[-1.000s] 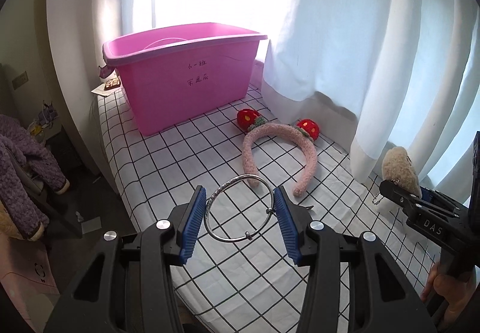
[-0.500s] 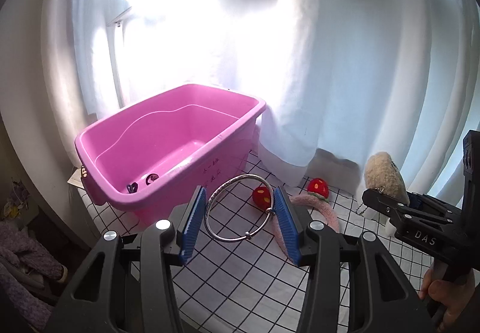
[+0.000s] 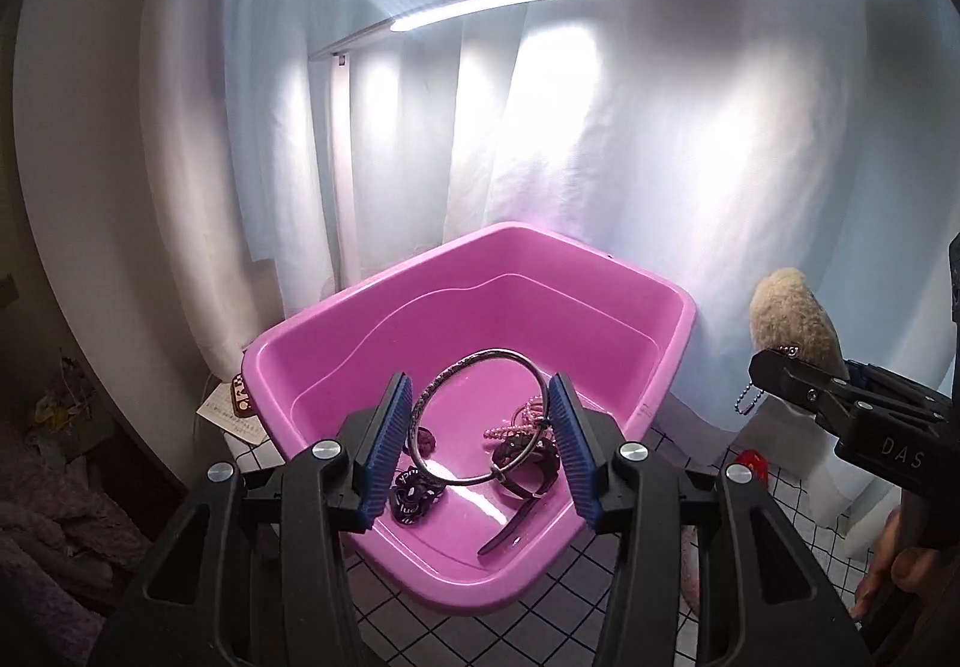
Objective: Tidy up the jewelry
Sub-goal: 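Lift the bangle with the left tool while the right tool carries the sloth over the tub, then lower both held items into the pink tub and open both tools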
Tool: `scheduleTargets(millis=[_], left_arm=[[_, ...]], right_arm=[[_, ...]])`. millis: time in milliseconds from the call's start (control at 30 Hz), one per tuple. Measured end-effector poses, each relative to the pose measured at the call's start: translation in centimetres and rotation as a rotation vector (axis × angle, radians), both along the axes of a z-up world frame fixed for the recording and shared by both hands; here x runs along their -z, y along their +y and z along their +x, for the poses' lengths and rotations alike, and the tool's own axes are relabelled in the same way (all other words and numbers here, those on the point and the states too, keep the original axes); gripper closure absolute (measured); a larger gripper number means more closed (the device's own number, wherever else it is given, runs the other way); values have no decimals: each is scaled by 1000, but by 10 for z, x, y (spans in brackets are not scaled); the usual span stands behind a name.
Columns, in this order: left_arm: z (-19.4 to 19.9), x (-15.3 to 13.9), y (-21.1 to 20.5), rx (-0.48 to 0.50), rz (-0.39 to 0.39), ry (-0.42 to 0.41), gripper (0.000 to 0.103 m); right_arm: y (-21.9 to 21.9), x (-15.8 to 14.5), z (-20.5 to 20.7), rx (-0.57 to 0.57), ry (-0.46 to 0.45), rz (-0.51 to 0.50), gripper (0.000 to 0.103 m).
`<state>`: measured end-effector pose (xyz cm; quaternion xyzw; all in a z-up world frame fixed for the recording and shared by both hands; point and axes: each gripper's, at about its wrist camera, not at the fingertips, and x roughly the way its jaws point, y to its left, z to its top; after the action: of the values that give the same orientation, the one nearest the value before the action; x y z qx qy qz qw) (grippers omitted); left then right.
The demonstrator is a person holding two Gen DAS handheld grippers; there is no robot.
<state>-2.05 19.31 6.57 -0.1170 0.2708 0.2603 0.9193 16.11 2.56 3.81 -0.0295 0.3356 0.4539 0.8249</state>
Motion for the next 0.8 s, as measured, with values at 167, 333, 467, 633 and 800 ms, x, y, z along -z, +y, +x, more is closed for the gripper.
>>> scheduleTargets(millis=[167,333,467,633,800], left_arm=[[19,9,44,24,-9,32,57],[48,30,86,88,-67,107,57],[66,45,103,133,-65,169,57],[85,61,120,190,-109,251,57],[102,70,131,207,-105,317,56]], right_arm=[[52,7,16,-6,29,-28,50],[97,25,35,40,87,-87,50],[126,40,50,70,126,-152,50],[153,57,64,88,180,-237,50],[169,72,71,93,234,-330,50]])
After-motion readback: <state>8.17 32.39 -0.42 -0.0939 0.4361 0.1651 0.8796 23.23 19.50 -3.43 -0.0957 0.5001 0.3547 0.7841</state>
